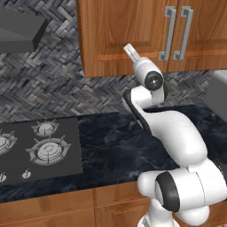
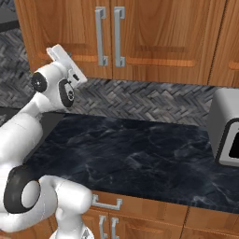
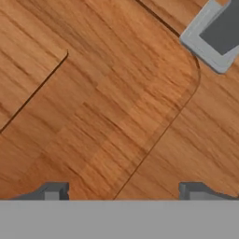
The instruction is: Open the cabinet. Pick the bowls from the counter and place them in the cabinet. Then close the cabinet.
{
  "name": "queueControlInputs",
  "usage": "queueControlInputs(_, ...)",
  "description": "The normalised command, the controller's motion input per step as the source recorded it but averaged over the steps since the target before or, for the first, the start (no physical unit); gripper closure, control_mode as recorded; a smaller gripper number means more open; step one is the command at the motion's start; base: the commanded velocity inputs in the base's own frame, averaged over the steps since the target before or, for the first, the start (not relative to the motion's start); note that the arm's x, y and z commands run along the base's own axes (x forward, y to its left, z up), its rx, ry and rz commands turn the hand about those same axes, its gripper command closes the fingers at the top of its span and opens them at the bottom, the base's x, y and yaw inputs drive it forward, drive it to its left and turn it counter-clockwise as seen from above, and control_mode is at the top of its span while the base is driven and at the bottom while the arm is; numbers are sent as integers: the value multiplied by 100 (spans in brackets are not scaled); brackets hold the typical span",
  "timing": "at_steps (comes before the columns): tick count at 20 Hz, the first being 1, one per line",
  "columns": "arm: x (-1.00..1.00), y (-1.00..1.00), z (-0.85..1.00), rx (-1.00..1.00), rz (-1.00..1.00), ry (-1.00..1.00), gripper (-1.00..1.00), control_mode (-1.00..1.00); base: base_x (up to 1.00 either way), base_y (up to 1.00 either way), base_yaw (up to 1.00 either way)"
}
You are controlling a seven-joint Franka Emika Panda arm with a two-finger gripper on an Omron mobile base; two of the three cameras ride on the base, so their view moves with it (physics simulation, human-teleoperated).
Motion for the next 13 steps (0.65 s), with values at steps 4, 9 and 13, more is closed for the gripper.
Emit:
queueControlInputs(4, 28, -19, 7, 0, 10, 0, -100, -100, 0, 0, 0)
queueControlInputs(9, 18, -13, 1, 0, 8, 5, -100, -100, 0, 0, 0)
queueControlInputs(13, 3, -7, 1, 0, 6, 15, -100, -100, 0, 0, 0)
